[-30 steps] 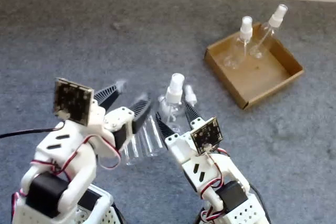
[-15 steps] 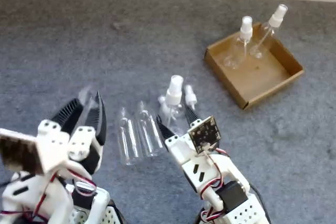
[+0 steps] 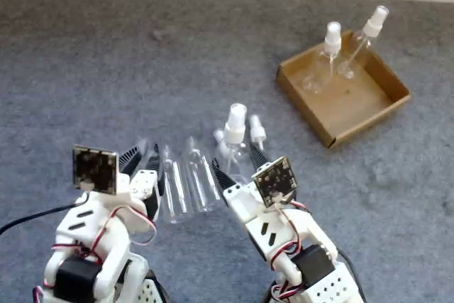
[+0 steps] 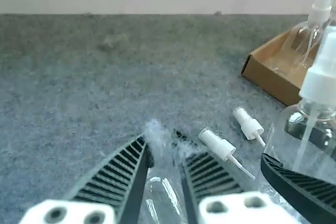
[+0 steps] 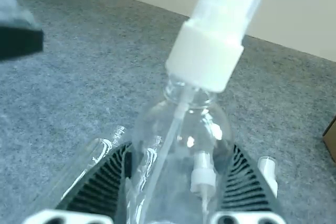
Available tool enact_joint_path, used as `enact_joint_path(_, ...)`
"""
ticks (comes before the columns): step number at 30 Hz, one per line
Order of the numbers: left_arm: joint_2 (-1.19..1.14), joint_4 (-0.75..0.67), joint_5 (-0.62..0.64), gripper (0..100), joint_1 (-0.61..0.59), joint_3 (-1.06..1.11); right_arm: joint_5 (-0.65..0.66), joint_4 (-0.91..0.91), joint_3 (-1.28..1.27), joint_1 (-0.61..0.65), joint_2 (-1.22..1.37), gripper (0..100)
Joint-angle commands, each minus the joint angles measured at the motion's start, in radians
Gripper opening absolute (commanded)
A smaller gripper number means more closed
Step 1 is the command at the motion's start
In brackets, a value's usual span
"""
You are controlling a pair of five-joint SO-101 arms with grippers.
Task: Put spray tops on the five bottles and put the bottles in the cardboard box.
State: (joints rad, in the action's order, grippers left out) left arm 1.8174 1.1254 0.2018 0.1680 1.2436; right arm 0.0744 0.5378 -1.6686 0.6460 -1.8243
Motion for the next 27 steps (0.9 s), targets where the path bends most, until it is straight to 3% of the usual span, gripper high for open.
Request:
enact_joint_path(1,0.005,-0.153,0.009,0,-0.004,0.094,0.011,0.002,-0.166,0.005,-0.010,8.8)
enact_joint_path(11,0.005,-0.493,0.008,0,-0.012,0.418,0.011,0.002,-0.166,0.004,-0.010,8.8)
enact_joint_path(27,-0.001,-0.526,0.005,0,-0.004,0.449,0.011,0.093,-0.166,0.005,-0.012,8.8)
